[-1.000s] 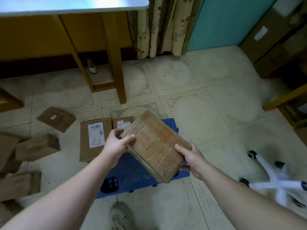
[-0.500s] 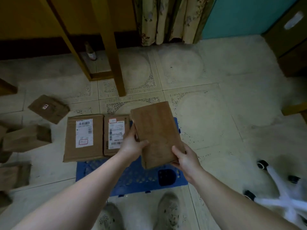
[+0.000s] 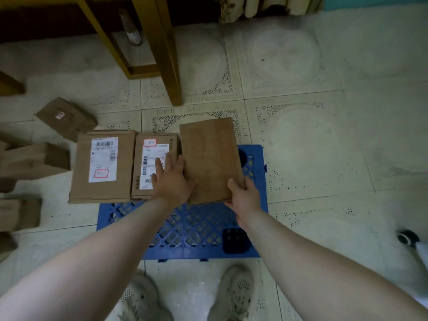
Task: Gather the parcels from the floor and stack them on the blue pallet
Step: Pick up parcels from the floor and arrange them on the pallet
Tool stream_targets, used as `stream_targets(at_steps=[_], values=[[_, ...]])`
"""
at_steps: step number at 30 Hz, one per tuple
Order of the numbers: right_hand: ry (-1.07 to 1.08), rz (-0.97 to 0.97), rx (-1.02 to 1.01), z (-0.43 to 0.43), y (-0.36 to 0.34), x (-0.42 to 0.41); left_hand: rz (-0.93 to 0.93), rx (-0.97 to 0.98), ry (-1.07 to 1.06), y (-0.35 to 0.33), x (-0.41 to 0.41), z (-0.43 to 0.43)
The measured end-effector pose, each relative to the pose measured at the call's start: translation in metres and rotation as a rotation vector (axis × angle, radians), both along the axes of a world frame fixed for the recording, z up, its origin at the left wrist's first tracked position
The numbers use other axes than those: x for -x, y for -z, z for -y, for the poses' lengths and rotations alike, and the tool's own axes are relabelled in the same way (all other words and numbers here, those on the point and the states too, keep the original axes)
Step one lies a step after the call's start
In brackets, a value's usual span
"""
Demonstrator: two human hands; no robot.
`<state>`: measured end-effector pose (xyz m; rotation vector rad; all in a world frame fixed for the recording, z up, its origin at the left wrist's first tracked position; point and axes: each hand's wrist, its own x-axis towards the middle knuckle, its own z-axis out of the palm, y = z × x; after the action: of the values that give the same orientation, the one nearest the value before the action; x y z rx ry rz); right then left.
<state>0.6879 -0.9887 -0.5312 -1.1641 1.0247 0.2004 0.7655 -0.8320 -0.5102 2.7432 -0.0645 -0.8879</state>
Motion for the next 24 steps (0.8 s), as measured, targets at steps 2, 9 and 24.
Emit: stream_targets(at_steps=[2, 9, 24], values=[[0.006, -0.004, -0.008, -0.004, 0.015, 0.001, -0.055, -0.063, 0.013, 0.013, 0.001, 0.001], [-0.016, -0.057, 0.025, -0.019, 0.056, 0.001, -0.059, -0.153, 0.089, 0.044, 0.011, -0.011], [-0.444, -0.222, 0.160, -0.019, 0.072, -0.013, -0.150, 0.121, 0.039, 0.063, 0.003, -0.062]])
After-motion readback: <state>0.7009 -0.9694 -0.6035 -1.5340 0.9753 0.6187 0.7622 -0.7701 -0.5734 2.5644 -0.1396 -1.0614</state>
